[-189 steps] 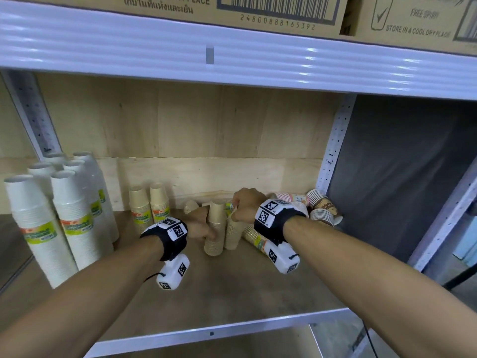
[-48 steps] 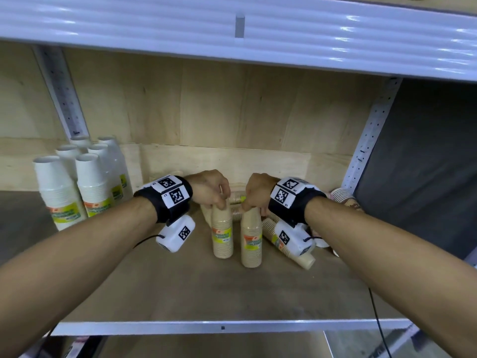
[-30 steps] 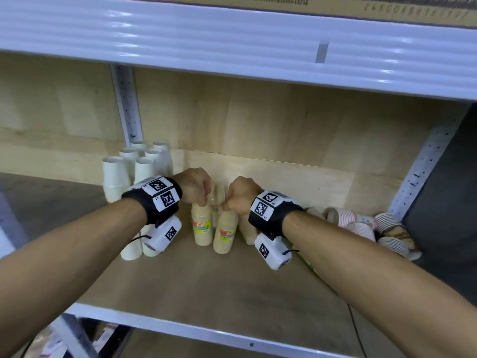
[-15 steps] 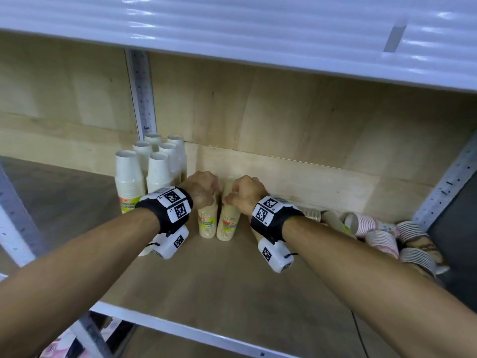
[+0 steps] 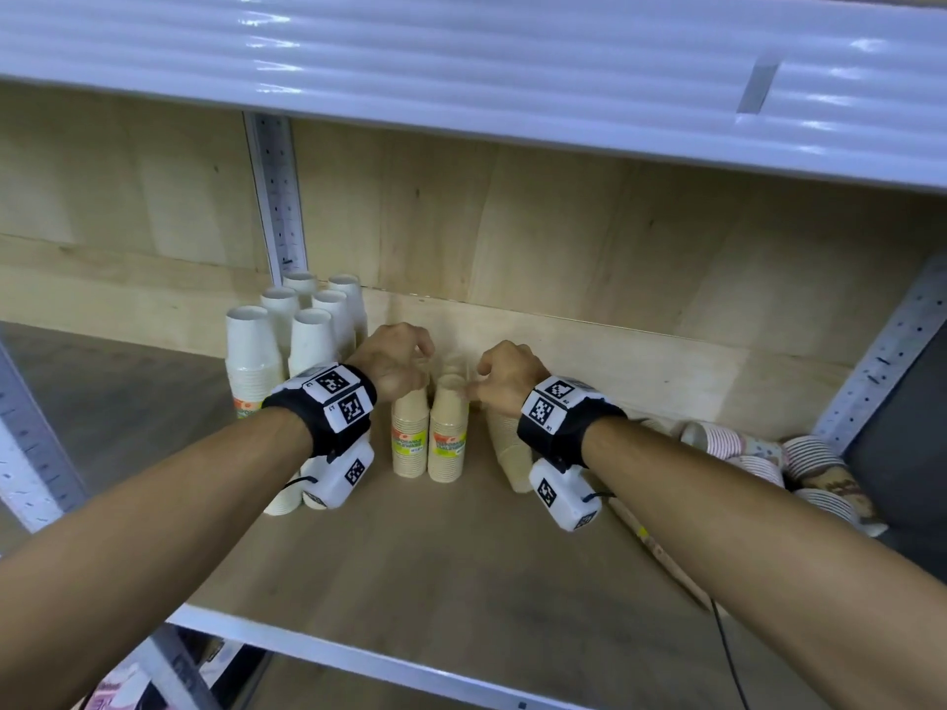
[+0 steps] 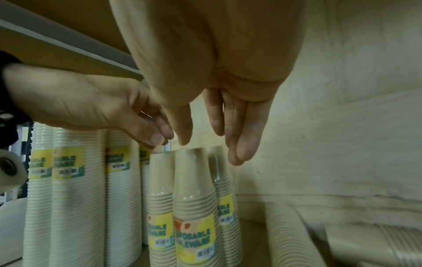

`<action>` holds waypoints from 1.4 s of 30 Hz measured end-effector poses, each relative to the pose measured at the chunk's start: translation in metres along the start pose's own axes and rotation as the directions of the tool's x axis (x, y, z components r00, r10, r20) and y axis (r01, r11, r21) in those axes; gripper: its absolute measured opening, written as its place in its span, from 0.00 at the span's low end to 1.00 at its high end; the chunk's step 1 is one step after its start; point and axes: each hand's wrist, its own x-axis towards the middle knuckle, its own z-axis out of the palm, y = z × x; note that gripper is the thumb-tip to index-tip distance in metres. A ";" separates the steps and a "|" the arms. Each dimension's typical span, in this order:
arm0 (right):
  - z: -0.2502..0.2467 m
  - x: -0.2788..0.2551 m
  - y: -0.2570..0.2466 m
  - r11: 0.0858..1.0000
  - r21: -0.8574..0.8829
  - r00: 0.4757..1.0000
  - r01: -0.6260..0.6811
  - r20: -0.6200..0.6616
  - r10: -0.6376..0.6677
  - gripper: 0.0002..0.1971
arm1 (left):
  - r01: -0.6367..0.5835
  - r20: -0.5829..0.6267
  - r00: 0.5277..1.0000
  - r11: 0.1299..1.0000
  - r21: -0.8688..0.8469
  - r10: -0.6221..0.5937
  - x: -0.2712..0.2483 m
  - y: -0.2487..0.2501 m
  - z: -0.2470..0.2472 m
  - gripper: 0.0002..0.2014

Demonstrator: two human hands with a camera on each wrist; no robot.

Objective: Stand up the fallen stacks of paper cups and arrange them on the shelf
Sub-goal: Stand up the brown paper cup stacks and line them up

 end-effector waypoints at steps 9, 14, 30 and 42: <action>-0.041 -0.029 0.040 0.994 -0.049 0.994 -0.094 -0.068 0.090 0.19 | -0.117 -0.033 0.993 0.990 -0.078 0.115 -0.001 0.045 -0.006 0.18; -0.057 -0.050 0.065 0.985 -0.054 0.984 -0.162 -0.078 0.157 0.19 | -0.190 0.027 0.981 0.978 -0.088 0.193 -0.002 0.071 0.010 0.19; -0.047 -0.099 0.155 0.916 -0.224 0.934 -0.331 0.059 0.352 0.24 | -0.335 0.315 0.903 0.938 0.089 0.292 0.000 0.088 0.101 0.25; -0.024 -0.141 0.200 0.864 -0.311 0.887 -0.397 0.111 0.448 0.27 | -0.408 0.380 0.870 0.891 0.199 0.314 0.008 0.078 0.152 0.23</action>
